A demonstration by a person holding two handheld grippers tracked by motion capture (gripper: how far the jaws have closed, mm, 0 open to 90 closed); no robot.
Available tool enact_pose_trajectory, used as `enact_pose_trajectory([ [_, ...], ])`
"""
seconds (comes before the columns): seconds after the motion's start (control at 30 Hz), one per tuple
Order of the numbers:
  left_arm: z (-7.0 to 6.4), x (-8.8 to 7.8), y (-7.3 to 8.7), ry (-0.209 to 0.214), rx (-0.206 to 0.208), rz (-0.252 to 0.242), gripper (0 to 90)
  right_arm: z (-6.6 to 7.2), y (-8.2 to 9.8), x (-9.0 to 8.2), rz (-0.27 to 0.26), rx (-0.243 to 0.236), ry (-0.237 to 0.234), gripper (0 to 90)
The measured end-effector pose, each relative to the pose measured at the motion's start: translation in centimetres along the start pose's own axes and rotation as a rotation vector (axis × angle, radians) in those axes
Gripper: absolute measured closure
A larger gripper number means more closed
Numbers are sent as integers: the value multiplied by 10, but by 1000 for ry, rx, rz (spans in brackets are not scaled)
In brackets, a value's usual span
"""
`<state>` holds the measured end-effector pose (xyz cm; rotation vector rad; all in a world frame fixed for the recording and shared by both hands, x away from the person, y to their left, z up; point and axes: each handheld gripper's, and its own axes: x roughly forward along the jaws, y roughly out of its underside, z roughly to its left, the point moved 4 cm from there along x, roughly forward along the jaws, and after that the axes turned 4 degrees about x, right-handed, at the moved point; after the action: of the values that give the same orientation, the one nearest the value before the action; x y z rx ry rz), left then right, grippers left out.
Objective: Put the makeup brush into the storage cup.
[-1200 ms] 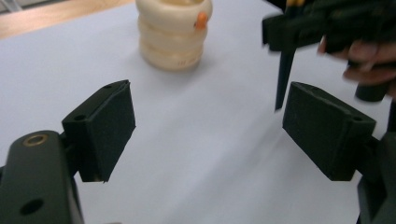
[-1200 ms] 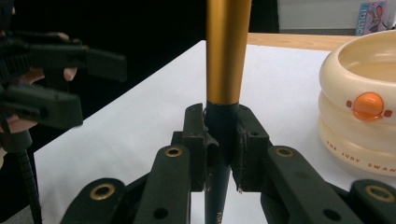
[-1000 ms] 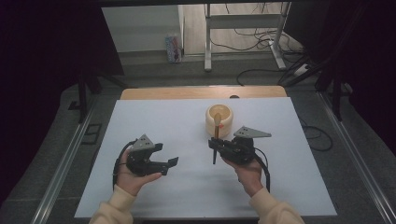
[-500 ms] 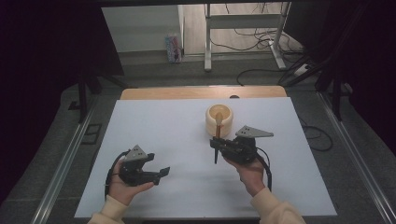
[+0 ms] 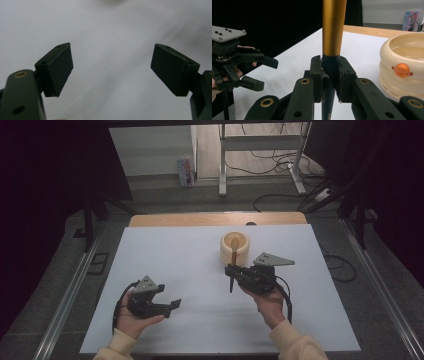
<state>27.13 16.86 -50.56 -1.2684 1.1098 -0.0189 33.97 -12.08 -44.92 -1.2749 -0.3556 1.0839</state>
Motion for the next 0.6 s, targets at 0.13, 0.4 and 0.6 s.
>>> enact_pose_trajectory([
  [0.13, 1, 0, 1, -3, 1, 2, 186, 0, -2, 0, -4, -1, 1, 778],
  [0.4, 0, 0, 2, -7, 9, 13, 188, -1, -17, 2, -39, -2, 3, 779],
  [0.6, 2, -3, 3, -2, 11, 3, 188, 0, -28, 5, -54, -19, 2, 779],
])
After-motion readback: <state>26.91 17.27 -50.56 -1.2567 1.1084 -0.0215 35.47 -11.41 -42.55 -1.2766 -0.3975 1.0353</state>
